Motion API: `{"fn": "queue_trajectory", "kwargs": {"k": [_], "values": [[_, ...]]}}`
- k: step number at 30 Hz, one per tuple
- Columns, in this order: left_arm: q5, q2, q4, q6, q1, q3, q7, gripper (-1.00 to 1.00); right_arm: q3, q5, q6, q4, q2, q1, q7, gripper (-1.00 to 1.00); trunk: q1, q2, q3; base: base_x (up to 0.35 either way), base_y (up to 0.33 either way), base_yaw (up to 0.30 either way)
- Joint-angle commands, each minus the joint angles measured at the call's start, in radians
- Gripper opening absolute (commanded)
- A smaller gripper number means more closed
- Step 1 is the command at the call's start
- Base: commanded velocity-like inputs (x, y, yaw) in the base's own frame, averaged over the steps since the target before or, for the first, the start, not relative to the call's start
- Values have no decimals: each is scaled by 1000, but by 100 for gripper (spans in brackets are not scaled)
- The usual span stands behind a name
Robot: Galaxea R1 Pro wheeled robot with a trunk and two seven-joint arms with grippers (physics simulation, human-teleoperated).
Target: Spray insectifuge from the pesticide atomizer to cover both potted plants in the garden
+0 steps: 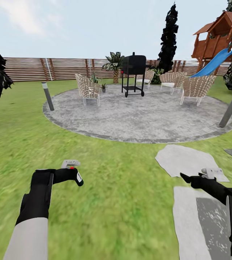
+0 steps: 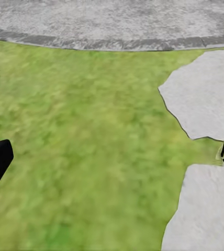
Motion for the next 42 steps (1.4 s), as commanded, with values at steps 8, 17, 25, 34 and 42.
{"fn": "queue_trajectory", "kwargs": {"k": [8, 17, 25, 34, 42], "values": [[-9, -1, -1, 3, -1, 3, -11, -100, -1, 11, 2, -1, 0, -1, 10, 100, 0, 0, -1, 332, -72, 0], [-9, -1, 0, 3, -1, 3, -10, -100, -1, 11, 2, -1, 0, -1, 10, 100, 0, 0, -1, 332, -72, 0], [-9, -1, 0, 3, -1, 3, -10, -100, -1, 11, 2, -1, 0, -1, 10, 100, 0, 0, -1, 332, -68, 0], [-9, -1, -1, 3, -1, 3, -10, -100, -1, 11, 2, -1, -1, -1, 10, 100, 0, 0, -1, 332, -10, 0], [-9, -1, 0, 3, -1, 3, -10, -100, -3, 11, 2, -1, -1, -1, 10, 100, 0, 0, -1, 332, 0, 0]]}}
